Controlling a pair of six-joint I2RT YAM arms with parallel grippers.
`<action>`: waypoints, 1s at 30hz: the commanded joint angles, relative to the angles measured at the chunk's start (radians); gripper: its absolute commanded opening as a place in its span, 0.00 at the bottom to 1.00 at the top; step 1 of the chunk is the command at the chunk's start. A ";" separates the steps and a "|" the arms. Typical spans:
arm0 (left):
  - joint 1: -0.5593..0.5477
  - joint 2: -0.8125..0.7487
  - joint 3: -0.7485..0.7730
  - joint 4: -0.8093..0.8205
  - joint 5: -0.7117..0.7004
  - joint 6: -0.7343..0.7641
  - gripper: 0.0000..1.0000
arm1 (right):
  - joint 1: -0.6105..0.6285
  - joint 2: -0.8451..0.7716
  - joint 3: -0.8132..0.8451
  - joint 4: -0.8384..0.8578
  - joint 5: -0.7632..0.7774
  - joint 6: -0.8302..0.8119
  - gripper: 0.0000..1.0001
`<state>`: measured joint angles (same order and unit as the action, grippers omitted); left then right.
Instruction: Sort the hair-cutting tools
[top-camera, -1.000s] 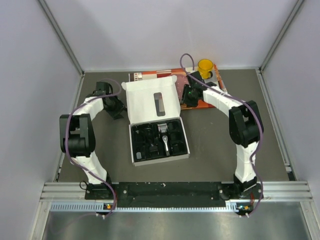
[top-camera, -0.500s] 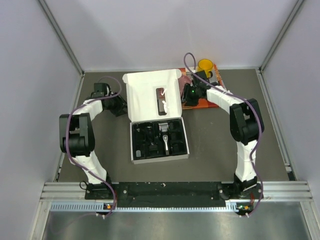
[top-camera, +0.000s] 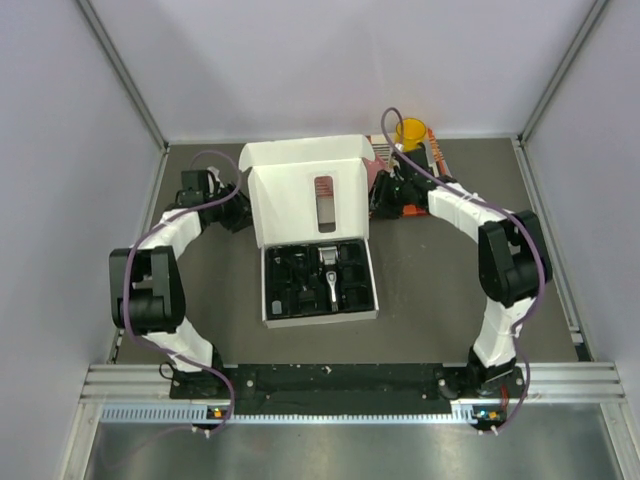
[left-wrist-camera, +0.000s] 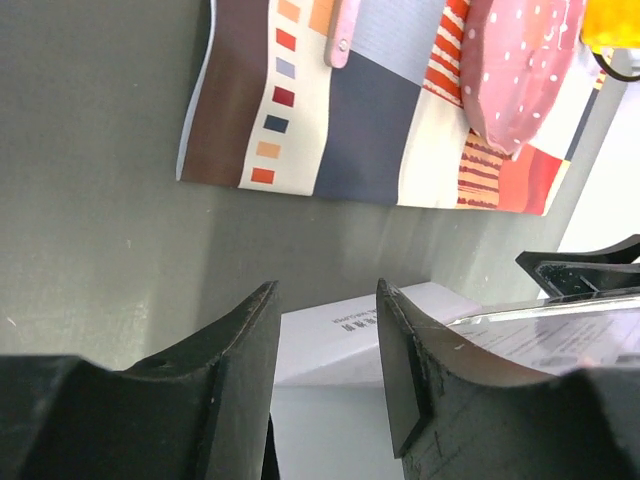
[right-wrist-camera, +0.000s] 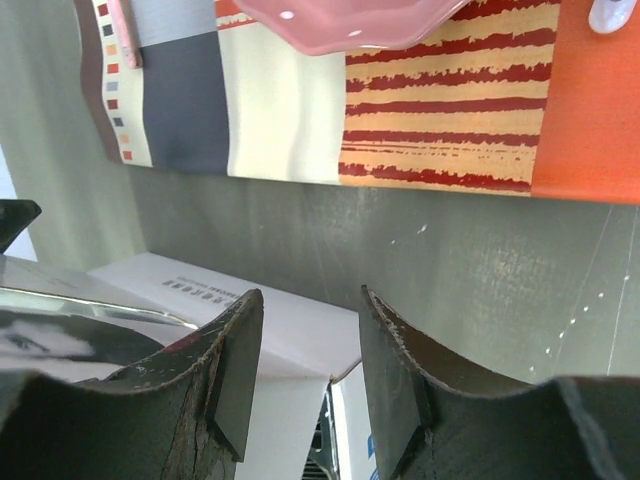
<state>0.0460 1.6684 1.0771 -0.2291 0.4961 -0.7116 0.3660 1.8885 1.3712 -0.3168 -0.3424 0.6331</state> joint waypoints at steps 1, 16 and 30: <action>-0.018 -0.071 -0.031 0.062 0.061 -0.011 0.48 | 0.016 -0.084 -0.014 0.093 -0.079 0.034 0.44; -0.018 -0.205 -0.140 0.054 0.018 -0.052 0.45 | 0.014 -0.276 -0.211 0.186 -0.082 0.174 0.44; -0.018 -0.357 -0.149 -0.143 -0.351 0.006 0.45 | 0.016 -0.351 -0.235 0.082 0.083 0.171 0.44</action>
<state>0.0299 1.4155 0.9283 -0.2775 0.3527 -0.7303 0.3729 1.6100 1.1309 -0.1955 -0.3546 0.8150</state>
